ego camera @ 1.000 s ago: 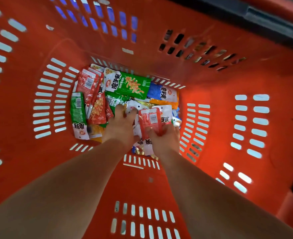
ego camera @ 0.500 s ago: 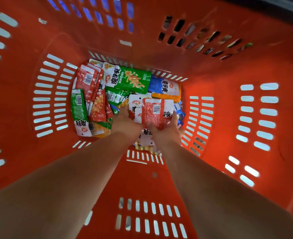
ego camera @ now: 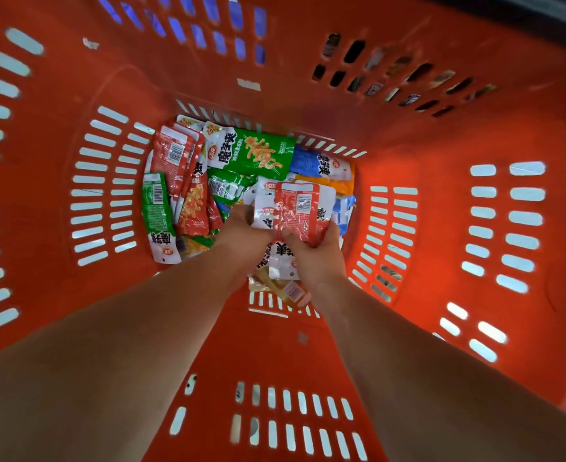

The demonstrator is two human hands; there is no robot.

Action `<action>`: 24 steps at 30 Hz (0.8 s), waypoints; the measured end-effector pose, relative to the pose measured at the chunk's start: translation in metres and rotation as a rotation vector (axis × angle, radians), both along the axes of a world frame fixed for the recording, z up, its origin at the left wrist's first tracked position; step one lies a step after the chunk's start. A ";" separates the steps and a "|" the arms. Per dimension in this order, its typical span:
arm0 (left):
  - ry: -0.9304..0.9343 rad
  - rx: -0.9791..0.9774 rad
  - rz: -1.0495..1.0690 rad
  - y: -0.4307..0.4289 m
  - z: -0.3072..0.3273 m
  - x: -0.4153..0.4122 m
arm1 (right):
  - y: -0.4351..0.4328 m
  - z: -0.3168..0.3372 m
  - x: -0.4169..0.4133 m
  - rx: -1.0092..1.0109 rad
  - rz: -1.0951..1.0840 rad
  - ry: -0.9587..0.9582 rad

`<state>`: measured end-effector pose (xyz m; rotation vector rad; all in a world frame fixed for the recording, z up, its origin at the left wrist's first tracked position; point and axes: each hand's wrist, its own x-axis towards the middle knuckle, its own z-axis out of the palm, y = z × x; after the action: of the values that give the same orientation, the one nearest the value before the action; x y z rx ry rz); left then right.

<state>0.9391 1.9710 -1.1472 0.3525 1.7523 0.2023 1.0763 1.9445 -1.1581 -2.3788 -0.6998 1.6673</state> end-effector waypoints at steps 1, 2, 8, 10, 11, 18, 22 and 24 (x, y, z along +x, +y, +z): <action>0.006 0.003 -0.013 0.001 0.000 0.001 | 0.001 0.002 -0.003 -0.004 -0.009 0.013; 0.015 0.015 -0.007 0.002 -0.001 0.002 | 0.003 0.003 -0.004 -0.014 -0.010 0.014; 0.134 0.013 -0.071 -0.001 -0.005 0.018 | 0.005 0.001 0.000 0.044 -0.010 0.004; 0.156 -0.006 -0.098 -0.002 -0.006 0.022 | 0.005 0.001 0.001 0.019 0.024 -0.043; 0.171 -0.001 -0.089 -0.001 -0.003 0.023 | 0.007 0.002 0.002 0.015 0.046 -0.066; 0.309 -0.158 0.201 0.002 0.002 0.029 | 0.017 -0.001 0.001 -0.040 0.151 -0.161; 0.170 -0.156 0.267 -0.002 0.005 0.025 | 0.022 0.006 -0.002 -0.118 0.361 -0.310; 0.121 -0.177 0.277 -0.004 0.006 0.019 | 0.023 0.009 -0.006 -0.105 0.343 -0.276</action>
<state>0.9582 1.9667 -1.1409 -0.0086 1.9204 0.2256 1.0701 1.9672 -1.1490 -2.7206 -1.1507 1.5331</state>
